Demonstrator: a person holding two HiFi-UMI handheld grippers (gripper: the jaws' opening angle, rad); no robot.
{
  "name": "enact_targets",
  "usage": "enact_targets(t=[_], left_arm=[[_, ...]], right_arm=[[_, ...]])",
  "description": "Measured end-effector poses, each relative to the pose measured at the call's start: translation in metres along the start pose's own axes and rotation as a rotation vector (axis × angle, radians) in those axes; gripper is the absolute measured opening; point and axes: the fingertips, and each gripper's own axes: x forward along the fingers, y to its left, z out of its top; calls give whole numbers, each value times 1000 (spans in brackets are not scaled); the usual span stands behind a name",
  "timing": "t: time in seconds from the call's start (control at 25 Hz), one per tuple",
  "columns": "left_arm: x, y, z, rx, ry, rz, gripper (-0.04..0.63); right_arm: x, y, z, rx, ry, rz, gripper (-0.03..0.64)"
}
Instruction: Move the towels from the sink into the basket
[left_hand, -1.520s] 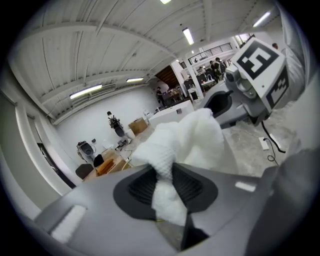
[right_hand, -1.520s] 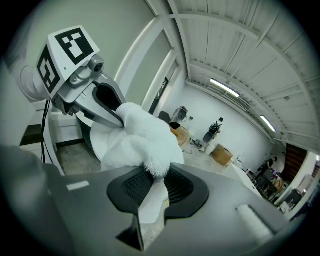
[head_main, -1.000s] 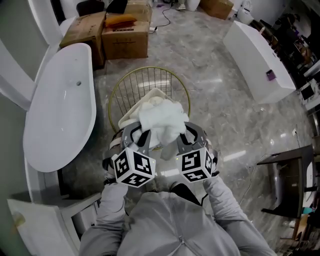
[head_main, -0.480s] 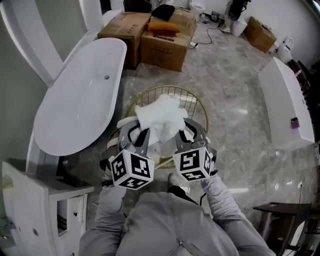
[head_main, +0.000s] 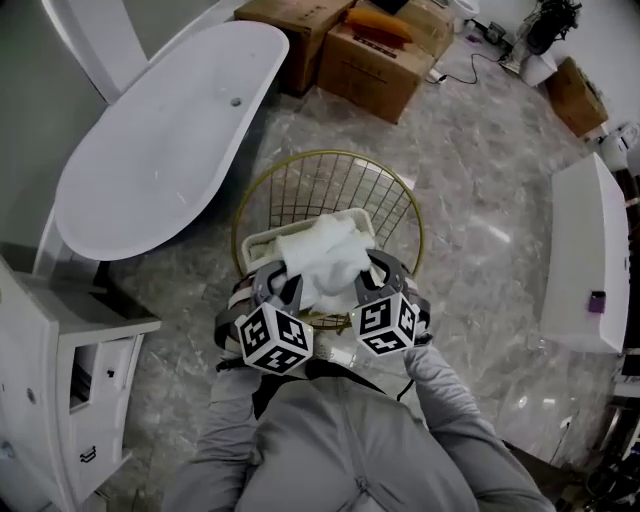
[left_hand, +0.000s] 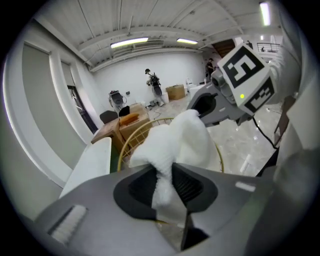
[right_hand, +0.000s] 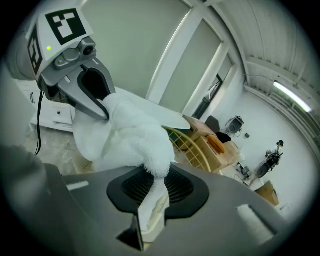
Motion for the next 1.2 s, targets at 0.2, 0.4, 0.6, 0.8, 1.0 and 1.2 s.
enact_targets(t=[0.2, 0.4, 0.6, 0.8, 1.0, 1.2], left_arm=[[46, -36, -45, 11, 109, -21, 150], [77, -47, -82, -55, 204, -45, 150], [101, -49, -107, -100, 270, -63, 150], [121, -50, -126, -167, 299, -89, 152], [129, -49, -131, -230, 279, -92, 153], [128, -47, -132, -282, 261, -109, 177]], right_arm=[[37, 24, -48, -75, 73, 90, 66], [67, 44, -76, -105, 118, 171, 66], [92, 60, -98, -78, 168, 238, 67], [111, 72, -114, -73, 208, 275, 69], [121, 75, -118, -54, 211, 290, 67], [122, 76, -117, -15, 203, 327, 69]])
